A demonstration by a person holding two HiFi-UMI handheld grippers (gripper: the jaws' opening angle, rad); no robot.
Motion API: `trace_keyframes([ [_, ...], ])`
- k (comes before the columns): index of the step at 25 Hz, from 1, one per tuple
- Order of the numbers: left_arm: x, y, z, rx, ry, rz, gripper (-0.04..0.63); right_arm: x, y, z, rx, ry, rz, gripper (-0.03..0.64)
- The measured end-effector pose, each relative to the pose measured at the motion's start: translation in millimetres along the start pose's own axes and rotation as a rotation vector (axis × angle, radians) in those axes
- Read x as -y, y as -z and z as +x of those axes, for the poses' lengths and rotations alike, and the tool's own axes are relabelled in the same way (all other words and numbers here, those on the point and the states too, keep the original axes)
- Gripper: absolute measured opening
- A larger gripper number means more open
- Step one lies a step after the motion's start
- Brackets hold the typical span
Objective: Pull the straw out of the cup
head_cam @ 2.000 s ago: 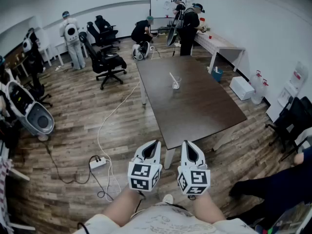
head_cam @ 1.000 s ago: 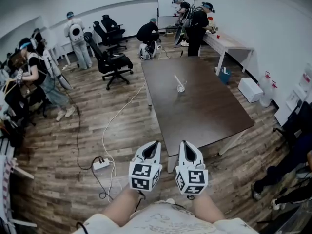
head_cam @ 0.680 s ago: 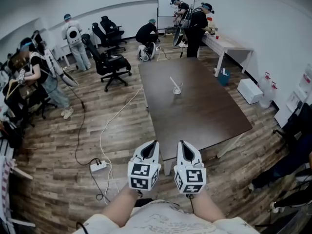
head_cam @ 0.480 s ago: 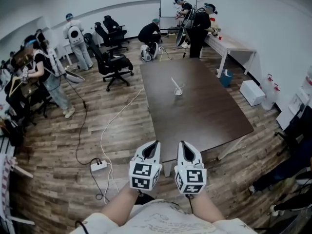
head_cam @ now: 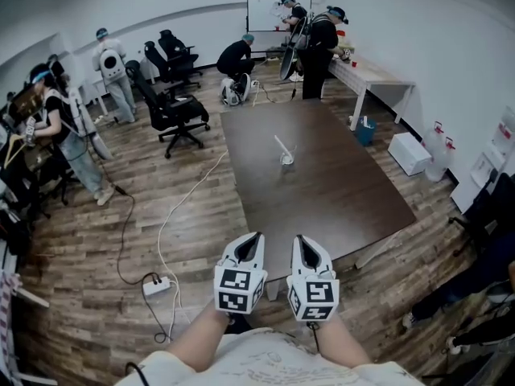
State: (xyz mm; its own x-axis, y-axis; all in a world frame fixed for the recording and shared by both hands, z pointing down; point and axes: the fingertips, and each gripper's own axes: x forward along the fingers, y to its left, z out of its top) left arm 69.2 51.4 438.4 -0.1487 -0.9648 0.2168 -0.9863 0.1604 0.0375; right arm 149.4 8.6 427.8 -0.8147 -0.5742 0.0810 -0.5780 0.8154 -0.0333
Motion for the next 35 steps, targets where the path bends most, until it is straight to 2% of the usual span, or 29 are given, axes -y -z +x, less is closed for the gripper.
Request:
trace_keyframes([
  [7, -49.2, -6.5, 61.9, 0.003, 0.05, -0.015, 0.0, 6.9, 2.5, 71.3, -0.009, 0.049, -0.01, 0.011],
  [14, -104.8, -14.4, 131.0, -0.03, 0.103, -0.037, 0.0, 18.8, -0.5, 148.8, -0.03, 0.111, 0.004, 0.009],
  [23, -152.0, -30.9, 209.6, -0.062, 0.19, -0.046, 0.0, 38.0, -1.9, 226.3, -0.067, 0.205, 0.011, 0.009],
  [27, -159.2, -32.5, 244.7, -0.084, 0.235, -0.033, 0.0, 55.8, -3.7, 249.1, -0.074, 0.256, 0.027, 0.011],
  [35, -204.3, -23.7, 315.5, -0.088, 0.227, 0.007, 0.0, 64.2, 13.3, 292.4, -0.125, 0.363, 0.025, 0.009],
])
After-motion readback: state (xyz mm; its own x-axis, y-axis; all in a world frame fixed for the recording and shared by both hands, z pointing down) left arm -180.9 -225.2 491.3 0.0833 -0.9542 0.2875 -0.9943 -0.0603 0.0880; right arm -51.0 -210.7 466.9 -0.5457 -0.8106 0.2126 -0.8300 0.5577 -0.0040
